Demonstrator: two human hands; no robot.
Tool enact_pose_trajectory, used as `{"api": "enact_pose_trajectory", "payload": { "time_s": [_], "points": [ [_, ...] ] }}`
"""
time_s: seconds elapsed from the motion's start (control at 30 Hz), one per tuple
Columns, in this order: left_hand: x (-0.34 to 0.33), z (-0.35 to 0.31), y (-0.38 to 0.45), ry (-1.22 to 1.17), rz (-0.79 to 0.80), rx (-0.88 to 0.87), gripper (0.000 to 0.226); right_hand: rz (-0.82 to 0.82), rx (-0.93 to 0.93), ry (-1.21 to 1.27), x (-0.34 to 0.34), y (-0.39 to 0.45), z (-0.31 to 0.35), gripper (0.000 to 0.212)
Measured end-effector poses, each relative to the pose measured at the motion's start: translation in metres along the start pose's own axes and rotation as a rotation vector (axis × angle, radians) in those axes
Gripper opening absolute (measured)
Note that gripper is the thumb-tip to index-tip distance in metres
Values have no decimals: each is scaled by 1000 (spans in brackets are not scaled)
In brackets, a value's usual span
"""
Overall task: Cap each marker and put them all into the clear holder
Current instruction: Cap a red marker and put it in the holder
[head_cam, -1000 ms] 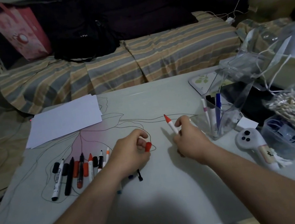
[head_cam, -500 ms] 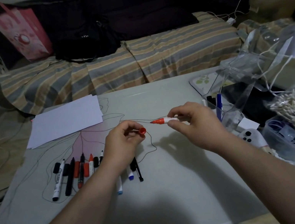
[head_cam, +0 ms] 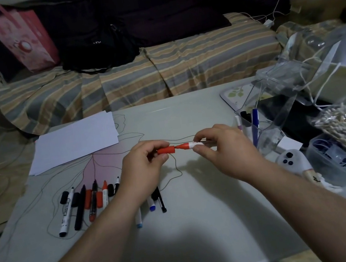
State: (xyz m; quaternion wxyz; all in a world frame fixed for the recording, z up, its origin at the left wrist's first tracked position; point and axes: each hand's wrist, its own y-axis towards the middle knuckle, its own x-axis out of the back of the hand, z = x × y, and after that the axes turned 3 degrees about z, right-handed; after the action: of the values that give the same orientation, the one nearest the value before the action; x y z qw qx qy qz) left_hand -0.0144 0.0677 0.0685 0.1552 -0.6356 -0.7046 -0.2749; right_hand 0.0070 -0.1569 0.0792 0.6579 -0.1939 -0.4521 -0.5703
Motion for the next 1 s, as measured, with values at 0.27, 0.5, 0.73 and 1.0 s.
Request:
{"api": "enact_pose_trajectory", "payload": {
  "time_s": [0.27, 0.5, 0.73, 1.0],
  "points": [
    [-7, -8, -2, 14, 70, -33, 17, -6, 81, -32, -5, 0, 6, 19],
    [-19, -10, -8, 36, 85, 11, 18, -9, 152, -60, -8, -2, 10, 19],
    [-30, -23, -8, 2, 2, 7, 18, -49, 100, 65, -7, -3, 6, 15],
    [-38, -26, -14, -145, -14, 13, 9, 222, 64, -181, 0, -10, 16, 26]
  ]
}}
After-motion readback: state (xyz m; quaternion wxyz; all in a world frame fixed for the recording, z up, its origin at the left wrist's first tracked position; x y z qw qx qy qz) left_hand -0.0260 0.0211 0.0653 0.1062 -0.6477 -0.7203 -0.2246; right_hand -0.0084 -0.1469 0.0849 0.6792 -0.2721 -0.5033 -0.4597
